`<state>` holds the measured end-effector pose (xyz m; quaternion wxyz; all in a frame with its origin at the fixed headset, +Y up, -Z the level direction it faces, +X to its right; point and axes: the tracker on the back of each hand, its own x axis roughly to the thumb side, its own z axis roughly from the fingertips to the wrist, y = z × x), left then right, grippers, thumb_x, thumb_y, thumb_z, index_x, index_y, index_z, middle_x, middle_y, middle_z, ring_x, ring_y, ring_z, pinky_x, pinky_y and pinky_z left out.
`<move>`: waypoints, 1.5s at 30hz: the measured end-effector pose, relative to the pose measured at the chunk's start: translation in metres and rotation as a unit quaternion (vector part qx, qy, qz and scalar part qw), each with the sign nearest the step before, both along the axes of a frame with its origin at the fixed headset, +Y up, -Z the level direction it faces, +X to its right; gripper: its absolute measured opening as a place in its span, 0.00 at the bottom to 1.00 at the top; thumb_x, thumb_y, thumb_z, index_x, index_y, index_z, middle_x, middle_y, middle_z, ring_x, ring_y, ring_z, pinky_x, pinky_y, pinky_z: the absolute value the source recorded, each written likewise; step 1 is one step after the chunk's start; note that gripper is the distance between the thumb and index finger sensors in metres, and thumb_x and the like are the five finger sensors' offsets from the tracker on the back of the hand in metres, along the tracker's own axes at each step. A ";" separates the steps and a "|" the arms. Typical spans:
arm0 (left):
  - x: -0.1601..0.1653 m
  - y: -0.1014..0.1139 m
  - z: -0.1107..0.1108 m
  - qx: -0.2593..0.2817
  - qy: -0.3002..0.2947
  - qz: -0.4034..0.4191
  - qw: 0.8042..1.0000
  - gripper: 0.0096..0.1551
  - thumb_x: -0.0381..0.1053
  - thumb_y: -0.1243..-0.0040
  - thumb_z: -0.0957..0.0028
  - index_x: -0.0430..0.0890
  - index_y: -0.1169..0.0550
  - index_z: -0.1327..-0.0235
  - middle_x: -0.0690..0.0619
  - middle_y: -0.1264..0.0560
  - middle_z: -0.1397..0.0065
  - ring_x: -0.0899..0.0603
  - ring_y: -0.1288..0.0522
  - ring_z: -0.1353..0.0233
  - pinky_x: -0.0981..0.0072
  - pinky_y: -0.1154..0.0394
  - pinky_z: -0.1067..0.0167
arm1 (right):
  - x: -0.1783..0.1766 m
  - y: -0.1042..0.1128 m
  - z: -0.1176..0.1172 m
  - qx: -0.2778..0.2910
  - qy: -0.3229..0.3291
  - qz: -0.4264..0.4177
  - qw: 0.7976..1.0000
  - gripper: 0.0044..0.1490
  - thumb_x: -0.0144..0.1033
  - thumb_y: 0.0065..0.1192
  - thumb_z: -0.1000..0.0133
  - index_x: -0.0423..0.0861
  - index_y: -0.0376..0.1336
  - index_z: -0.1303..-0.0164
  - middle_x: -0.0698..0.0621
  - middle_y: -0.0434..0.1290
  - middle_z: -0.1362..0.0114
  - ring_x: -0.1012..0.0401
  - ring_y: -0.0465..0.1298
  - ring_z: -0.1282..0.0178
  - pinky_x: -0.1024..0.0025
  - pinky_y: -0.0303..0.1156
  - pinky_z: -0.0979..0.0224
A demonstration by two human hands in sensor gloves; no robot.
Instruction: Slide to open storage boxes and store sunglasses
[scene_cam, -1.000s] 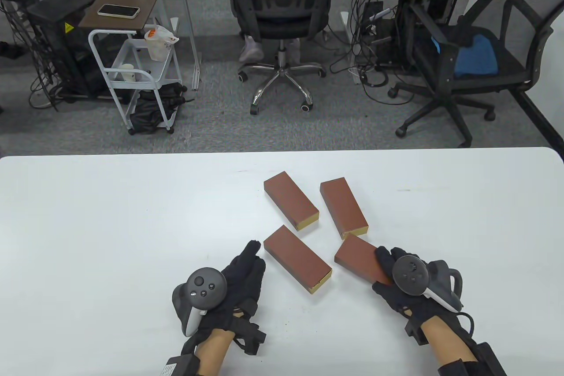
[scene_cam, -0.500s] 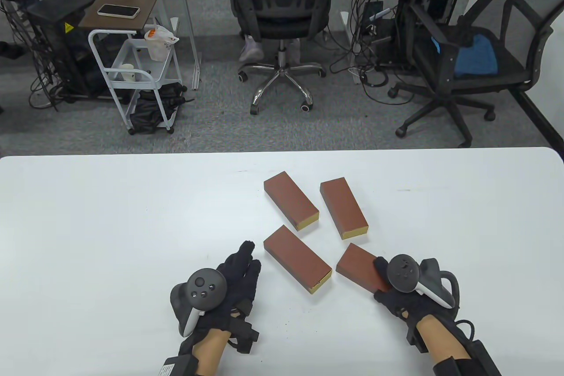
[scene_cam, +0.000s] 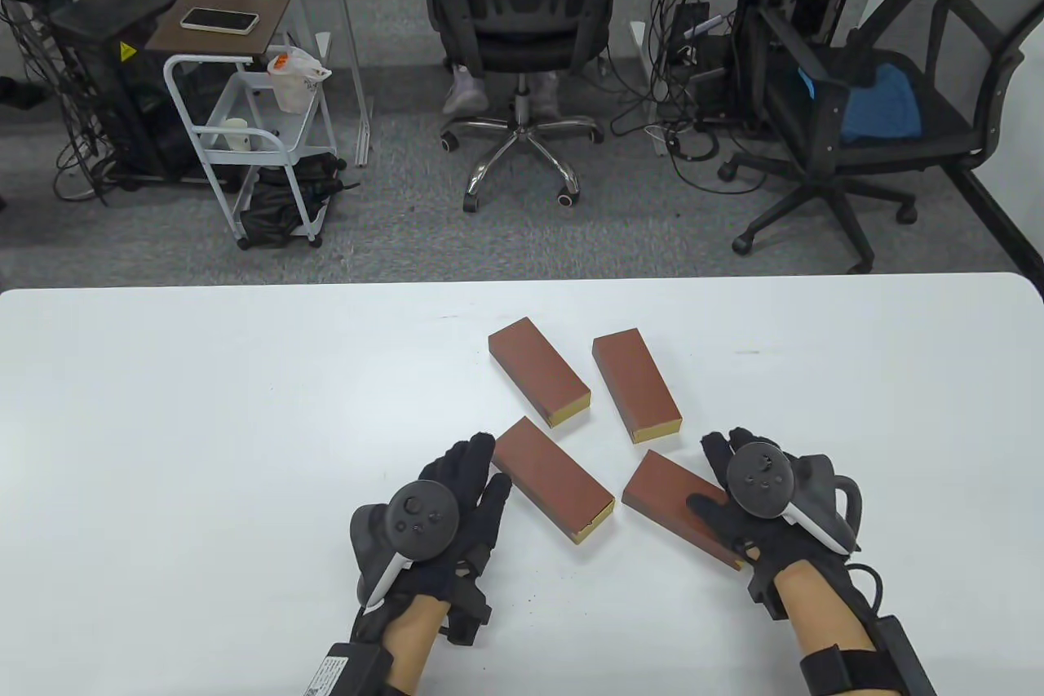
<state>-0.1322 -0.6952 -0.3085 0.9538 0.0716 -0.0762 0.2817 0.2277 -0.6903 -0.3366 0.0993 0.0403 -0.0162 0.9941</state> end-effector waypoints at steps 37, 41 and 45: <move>0.033 0.045 -0.016 0.005 0.017 -0.108 0.994 0.40 0.67 0.59 0.43 0.56 0.41 0.16 0.53 0.48 0.11 0.42 0.57 0.13 0.42 0.54 0.23 | -0.104 0.023 -0.005 0.013 0.059 0.030 0.998 0.41 0.57 0.48 0.52 0.51 0.53 0.30 0.47 0.52 0.19 0.46 0.52 0.20 0.48 0.51 0.22; 0.028 0.042 -0.017 0.000 0.023 -0.108 0.994 0.40 0.67 0.59 0.43 0.56 0.41 0.16 0.53 0.49 0.11 0.42 0.57 0.13 0.42 0.54 0.23 | -0.100 0.025 -0.006 0.011 0.054 0.022 0.998 0.42 0.58 0.48 0.52 0.51 0.52 0.29 0.47 0.52 0.19 0.46 0.52 0.20 0.48 0.51 0.22; 0.022 0.041 -0.019 -0.007 0.030 -0.103 0.994 0.40 0.67 0.58 0.43 0.56 0.41 0.16 0.53 0.49 0.11 0.42 0.57 0.13 0.42 0.54 0.23 | -0.095 0.025 -0.007 0.010 0.050 0.023 0.998 0.42 0.58 0.48 0.52 0.51 0.52 0.29 0.47 0.52 0.19 0.46 0.52 0.20 0.48 0.51 0.22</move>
